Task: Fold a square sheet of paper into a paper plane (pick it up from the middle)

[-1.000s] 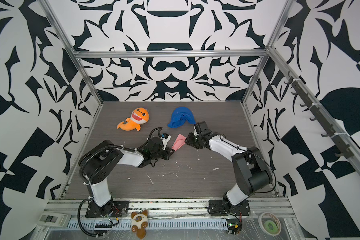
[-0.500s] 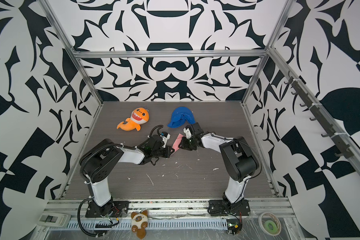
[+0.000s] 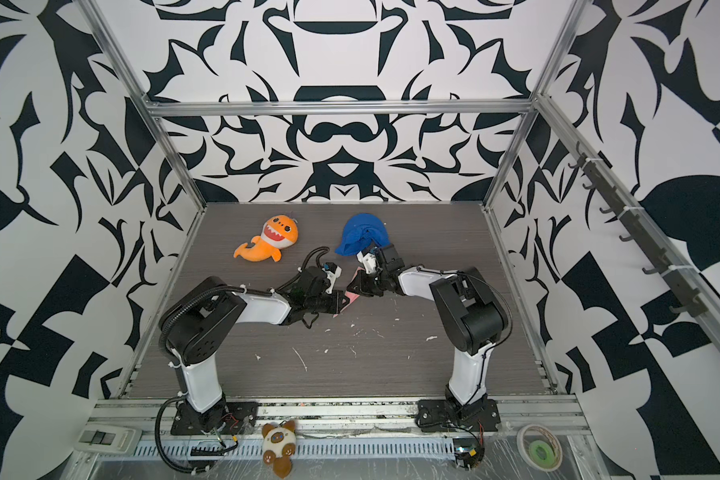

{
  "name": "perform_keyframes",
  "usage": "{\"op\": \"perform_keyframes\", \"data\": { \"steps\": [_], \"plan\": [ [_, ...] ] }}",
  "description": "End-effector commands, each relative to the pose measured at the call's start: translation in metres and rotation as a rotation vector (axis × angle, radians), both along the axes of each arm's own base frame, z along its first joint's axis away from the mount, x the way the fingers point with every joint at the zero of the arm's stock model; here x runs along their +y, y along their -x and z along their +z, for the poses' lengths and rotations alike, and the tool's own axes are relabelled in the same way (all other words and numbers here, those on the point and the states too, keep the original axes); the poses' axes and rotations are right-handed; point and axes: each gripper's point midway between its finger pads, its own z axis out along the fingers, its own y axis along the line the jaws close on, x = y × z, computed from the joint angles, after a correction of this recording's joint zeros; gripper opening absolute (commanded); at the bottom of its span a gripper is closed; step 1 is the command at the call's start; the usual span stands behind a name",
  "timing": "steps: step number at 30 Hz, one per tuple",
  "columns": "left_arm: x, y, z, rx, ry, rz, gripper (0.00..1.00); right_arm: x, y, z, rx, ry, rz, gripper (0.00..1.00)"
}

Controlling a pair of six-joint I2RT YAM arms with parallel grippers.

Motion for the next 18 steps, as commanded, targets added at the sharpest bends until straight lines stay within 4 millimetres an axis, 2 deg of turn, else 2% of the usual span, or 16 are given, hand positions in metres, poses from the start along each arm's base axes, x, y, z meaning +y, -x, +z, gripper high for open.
{"op": "perform_keyframes", "data": {
  "steps": [1,18],
  "plan": [
    [0.026,0.025,-0.050,0.152,-0.148,0.007,0.07,0.007,-0.009,0.011,-0.041,-0.033,0.007,0.13],
    [0.040,0.033,-0.074,0.190,-0.238,0.010,0.10,-0.009,-0.010,-0.016,0.013,0.011,-0.048,0.11]
  ]
}}
